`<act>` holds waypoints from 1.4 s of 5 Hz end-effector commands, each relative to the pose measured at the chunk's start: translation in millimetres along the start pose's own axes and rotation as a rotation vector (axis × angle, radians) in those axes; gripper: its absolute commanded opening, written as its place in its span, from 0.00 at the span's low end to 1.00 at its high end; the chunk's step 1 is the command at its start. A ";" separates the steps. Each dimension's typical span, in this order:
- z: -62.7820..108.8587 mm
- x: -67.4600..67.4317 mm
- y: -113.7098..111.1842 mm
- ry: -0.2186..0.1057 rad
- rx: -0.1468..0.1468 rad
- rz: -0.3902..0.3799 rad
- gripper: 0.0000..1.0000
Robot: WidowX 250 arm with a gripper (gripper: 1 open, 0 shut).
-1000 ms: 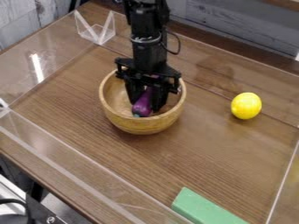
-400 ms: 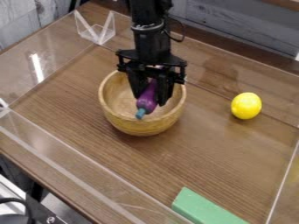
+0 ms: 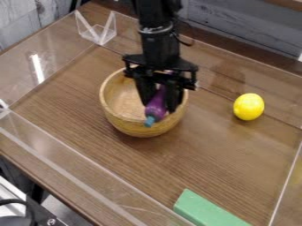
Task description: Remove the purple eggplant from inside the brown bowl and put it on the table
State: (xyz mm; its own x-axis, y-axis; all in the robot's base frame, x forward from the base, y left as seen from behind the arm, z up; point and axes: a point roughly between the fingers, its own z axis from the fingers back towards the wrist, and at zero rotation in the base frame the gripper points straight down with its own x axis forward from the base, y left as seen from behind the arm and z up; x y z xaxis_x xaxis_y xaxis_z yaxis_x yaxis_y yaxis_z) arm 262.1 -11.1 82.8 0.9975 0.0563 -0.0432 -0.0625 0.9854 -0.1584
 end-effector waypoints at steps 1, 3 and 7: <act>2.7 -4.4 -23.2 -0.041 -0.005 -0.043 0.00; -34.5 -17.7 -47.7 -0.023 0.007 -0.102 0.00; -60.0 7.7 -53.3 -0.023 0.017 -0.093 0.00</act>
State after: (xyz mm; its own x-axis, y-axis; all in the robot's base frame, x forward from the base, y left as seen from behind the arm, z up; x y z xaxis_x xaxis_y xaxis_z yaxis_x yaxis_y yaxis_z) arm 263.2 -75.5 24.7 0.9983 -0.0435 -0.0388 0.0376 0.9892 -0.1416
